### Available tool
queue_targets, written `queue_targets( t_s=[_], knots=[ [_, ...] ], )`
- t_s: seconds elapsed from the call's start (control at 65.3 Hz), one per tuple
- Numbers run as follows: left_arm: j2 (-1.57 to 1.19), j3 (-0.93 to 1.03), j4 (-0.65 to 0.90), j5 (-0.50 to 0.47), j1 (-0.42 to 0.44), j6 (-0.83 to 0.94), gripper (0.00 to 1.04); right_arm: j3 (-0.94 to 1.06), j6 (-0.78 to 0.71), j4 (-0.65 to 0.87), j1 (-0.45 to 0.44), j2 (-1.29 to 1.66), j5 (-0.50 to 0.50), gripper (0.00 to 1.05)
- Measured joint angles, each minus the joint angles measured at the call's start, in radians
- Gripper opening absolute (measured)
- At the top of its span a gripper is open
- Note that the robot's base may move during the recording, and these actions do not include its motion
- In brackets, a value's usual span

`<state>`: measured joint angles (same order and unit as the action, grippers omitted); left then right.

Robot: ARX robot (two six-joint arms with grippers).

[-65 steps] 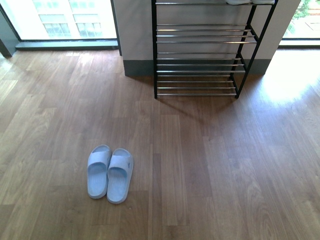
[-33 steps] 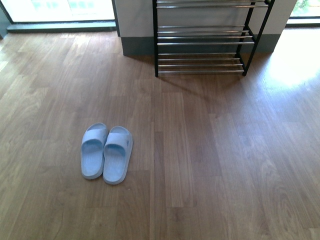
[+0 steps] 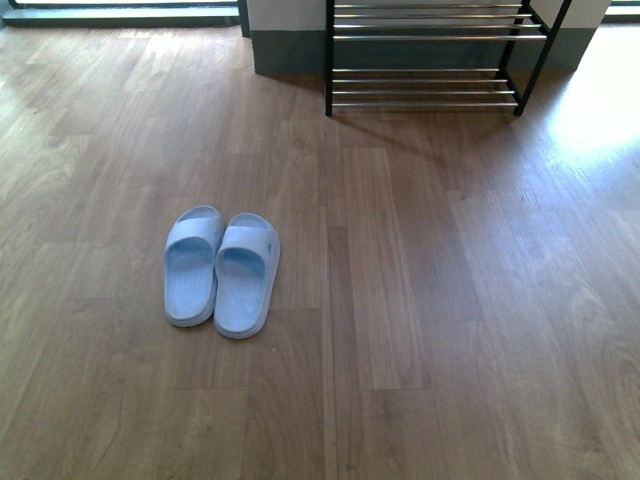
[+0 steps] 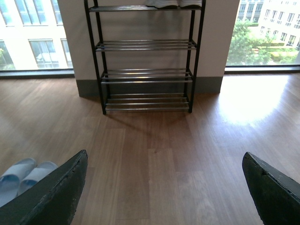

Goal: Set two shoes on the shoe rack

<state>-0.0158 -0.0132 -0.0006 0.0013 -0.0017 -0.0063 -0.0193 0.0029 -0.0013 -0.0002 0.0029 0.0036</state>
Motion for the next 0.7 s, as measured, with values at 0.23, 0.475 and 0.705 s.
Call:
queue_targets(
  t_s=[0.23,0.475,0.705],
  knots=[
    [0.000,0.000,0.000,-0.001,0.000,0.000,0.95,0.000,0.000,0.000,0.000,0.000,0.000,0.96],
    [0.000,0.000,0.000,-0.004,0.000,0.000,0.95,0.000,0.000,0.000,0.000,0.000,-0.007,0.96],
    [0.000,0.000,0.000,-0.003,0.000,0.000,0.95,0.000,0.000,0.000,0.000,0.002,-0.007,0.96]
  ],
)
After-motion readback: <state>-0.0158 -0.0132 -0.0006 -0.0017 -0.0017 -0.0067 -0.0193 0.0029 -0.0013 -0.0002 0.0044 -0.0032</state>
